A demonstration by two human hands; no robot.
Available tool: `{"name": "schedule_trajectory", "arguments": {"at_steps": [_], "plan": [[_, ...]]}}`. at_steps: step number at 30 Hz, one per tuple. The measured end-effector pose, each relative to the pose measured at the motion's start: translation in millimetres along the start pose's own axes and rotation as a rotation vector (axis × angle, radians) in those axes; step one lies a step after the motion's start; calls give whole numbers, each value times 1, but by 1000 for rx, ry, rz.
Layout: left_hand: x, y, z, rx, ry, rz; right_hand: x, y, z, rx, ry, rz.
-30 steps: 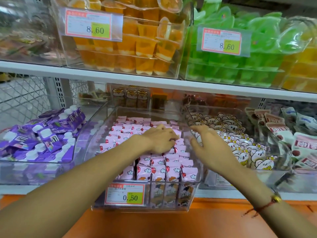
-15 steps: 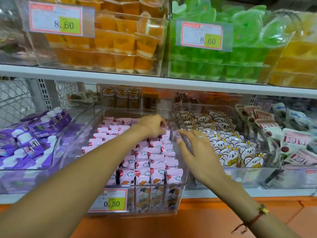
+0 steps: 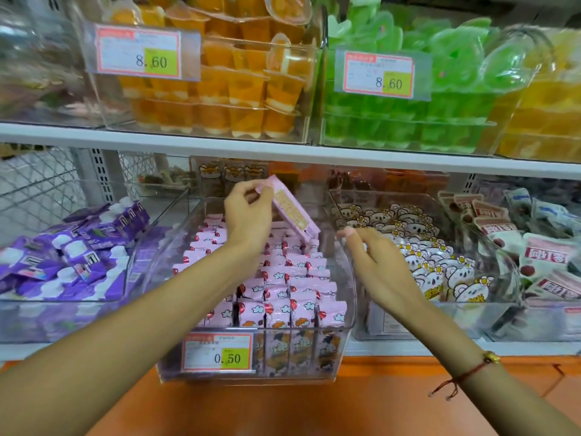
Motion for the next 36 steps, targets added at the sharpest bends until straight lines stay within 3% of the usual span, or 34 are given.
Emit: {"name": "schedule_trajectory", "arguments": {"at_steps": [3, 5, 8, 12, 14, 17, 20, 23, 27, 30, 32, 36], "plan": [[-5, 27, 19, 21, 82, -3, 26, 5, 10, -118, -107, 50], [-2, 41, 29, 18, 108, 8, 53, 8, 2, -57, -135, 115], [3, 52, 32, 46, 181, 49, 83, 13, -21, 71, 24, 247], [5, 56, 32, 91, 195, 73, 89, 12, -19, 20, 28, 276], [6, 56, 31, 132, 168, 88, 73, 8, -21, 50, -238, 133], [11, 57, 24, 235, 84, 164, 45, 6, -44, 210, -918, -247], [15, 62, 12, 369, -61, 173, 46, 7, -53, 333, -1110, -291], [13, 68, 4, 461, -75, 135, 50, 9, -57, 376, -1049, -238], [6, 68, 8, 417, 23, 75, 52, 7, -43, 295, -787, -125], [-10, 65, 11, 363, -176, -134, 58, 6, -24, 145, -574, -3], [-18, 68, 11, 344, -332, -253, 57, 6, -16, 60, -601, 7], [-21, 69, 5, 394, -478, -348, 66, 7, -12, 98, -569, 139]]}}
Point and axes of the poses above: each hand's wrist, its own y-axis away from the middle knuckle, its own z-axis out of the back of the hand, x = y × z, the point moved 8 cm from there along -y, towards the middle knuckle, and after that the axes turned 8 degrees about x, right-handed, at the moved point
